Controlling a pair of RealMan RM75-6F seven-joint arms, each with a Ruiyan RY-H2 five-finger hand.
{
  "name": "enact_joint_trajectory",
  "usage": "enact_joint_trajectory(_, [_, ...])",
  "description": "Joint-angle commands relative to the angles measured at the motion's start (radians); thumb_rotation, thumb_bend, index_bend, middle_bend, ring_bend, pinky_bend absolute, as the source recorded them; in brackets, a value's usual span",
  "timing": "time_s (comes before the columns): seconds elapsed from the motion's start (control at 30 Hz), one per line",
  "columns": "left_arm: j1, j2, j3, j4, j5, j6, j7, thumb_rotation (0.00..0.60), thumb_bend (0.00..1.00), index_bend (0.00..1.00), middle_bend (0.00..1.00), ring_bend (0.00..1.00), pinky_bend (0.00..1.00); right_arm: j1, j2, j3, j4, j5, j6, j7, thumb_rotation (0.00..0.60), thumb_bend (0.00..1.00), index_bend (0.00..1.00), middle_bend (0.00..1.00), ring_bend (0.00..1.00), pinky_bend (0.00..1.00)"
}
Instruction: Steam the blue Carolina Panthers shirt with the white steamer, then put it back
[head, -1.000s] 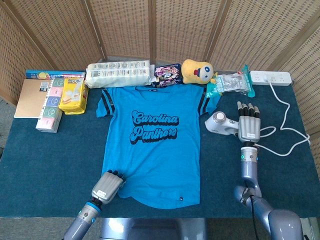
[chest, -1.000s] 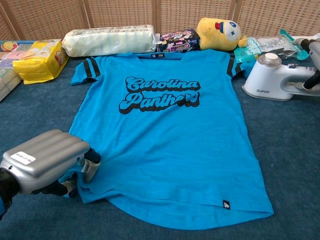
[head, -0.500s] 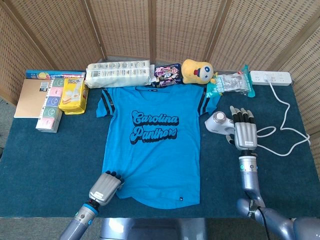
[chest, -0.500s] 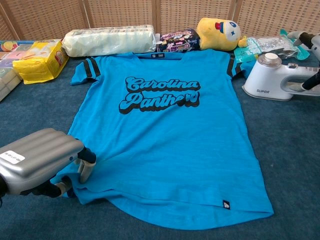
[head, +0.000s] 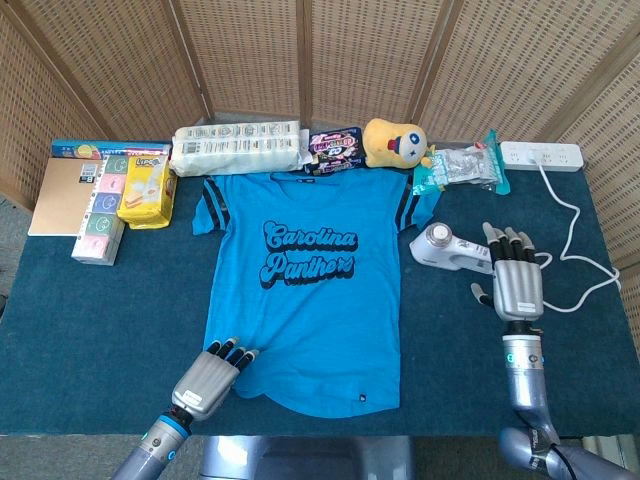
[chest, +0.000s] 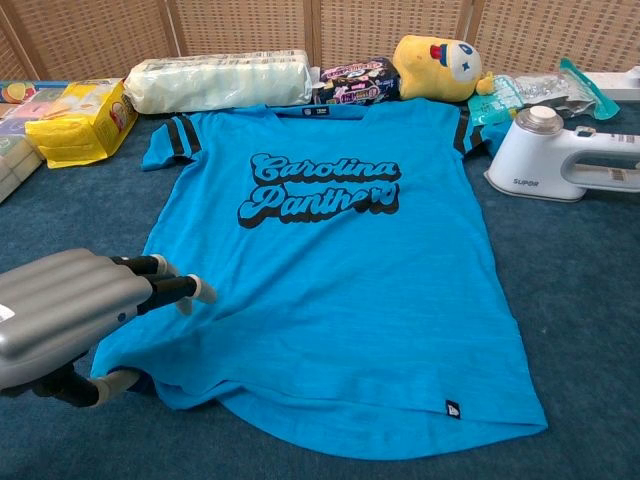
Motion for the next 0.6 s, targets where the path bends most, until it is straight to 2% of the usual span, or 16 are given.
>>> enact_joint_trajectory(0.03, [0.034, 0.039, 0.018, -0.029, 0.109, 0.084, -0.050, 0.600, 0.35, 0.14, 0.26, 0.14, 0.26, -0.044, 0.052, -0.021, -0.072, -0.032, 0.050, 0.029, 0.600, 0.23, 0.06, 0.19, 0.14, 0.08])
enact_joint_trajectory(0.27, [0.103, 0.126, 0.034, -0.032, 0.220, 0.214, -0.155, 0.600, 0.35, 0.14, 0.26, 0.14, 0.26, -0.104, 0.131, -0.046, -0.177, -0.049, 0.090, 0.058, 0.600, 0.23, 0.17, 0.24, 0.20, 0.15])
enact_joint_trajectory(0.6, [0.184, 0.243, 0.049, -0.046, 0.243, 0.324, -0.275, 0.600, 0.35, 0.14, 0.26, 0.14, 0.26, -0.166, 0.200, -0.076, -0.252, -0.059, 0.127, 0.070, 0.600, 0.23, 0.24, 0.27, 0.24, 0.19])
